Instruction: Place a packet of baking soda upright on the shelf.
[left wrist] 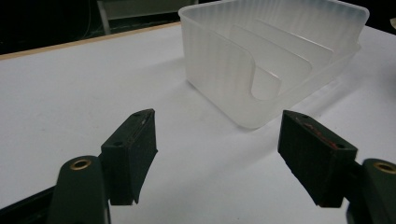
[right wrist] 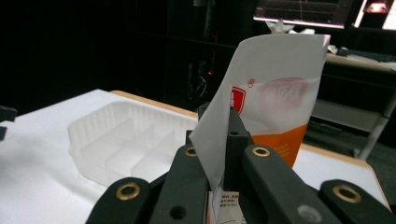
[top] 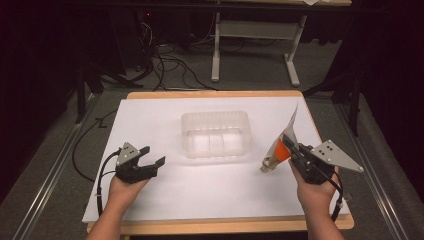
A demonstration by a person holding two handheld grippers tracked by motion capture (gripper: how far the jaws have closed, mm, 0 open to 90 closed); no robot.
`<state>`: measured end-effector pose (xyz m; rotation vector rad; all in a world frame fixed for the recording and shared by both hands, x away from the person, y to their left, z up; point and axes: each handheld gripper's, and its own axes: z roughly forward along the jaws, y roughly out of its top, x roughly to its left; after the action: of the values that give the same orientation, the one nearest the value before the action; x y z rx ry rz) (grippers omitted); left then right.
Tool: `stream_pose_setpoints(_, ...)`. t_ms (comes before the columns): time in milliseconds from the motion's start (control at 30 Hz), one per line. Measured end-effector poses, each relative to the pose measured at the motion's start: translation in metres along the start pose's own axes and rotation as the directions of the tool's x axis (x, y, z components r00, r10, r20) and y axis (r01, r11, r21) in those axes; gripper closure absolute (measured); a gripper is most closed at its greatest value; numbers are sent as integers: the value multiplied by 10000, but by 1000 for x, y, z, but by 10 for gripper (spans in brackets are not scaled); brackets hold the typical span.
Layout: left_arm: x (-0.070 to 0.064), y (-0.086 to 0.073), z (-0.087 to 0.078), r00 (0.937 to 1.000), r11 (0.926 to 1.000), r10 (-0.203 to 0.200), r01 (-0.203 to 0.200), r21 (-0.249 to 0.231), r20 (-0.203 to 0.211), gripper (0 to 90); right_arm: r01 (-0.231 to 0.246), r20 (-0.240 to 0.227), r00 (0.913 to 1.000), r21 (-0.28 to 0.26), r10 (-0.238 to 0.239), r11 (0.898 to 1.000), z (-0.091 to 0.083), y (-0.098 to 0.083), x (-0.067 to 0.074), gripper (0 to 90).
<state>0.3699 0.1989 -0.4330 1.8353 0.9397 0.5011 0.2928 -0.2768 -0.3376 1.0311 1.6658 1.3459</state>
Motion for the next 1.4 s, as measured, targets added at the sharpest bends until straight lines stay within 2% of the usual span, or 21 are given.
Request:
stream_pose_setpoints(200,0,0,-1,10000,10000,-26,26,-36,5,285,304,-335,9990,-136,-308,9994,16,22,11,900)
stream_pose_setpoints(367,1,0,-1,10000,10000,-60,60,-66,14,285,406,-658,9969,-284,-424,9988,33,33,22,900)
stream_pose_setpoints(633,1,0,-3,9999,9998,-118,118,-128,29,285,632,-1243,9900,-353,-671,9974,64,47,51,900)
stream_pose_setpoints(933,2,0,-4,9999,9997,-160,161,-177,59,285,816,-1707,9817,-263,-849,9963,98,48,78,900)
stream_pose_setpoints(1200,1,0,-5,9997,9994,-240,242,-255,88,285,729,-1927,9784,-137,-742,9972,121,46,92,900)
stream_pose_setpoints(1233,2,0,-5,9996,9994,-249,252,-257,96,285,712,-1945,9783,-79,-713,9974,131,43,97,900)
stream_pose_setpoints(1400,1,0,-5,9997,9995,-203,206,-239,118,285,696,-1969,9780,-25,-688,9976,146,40,106,900)
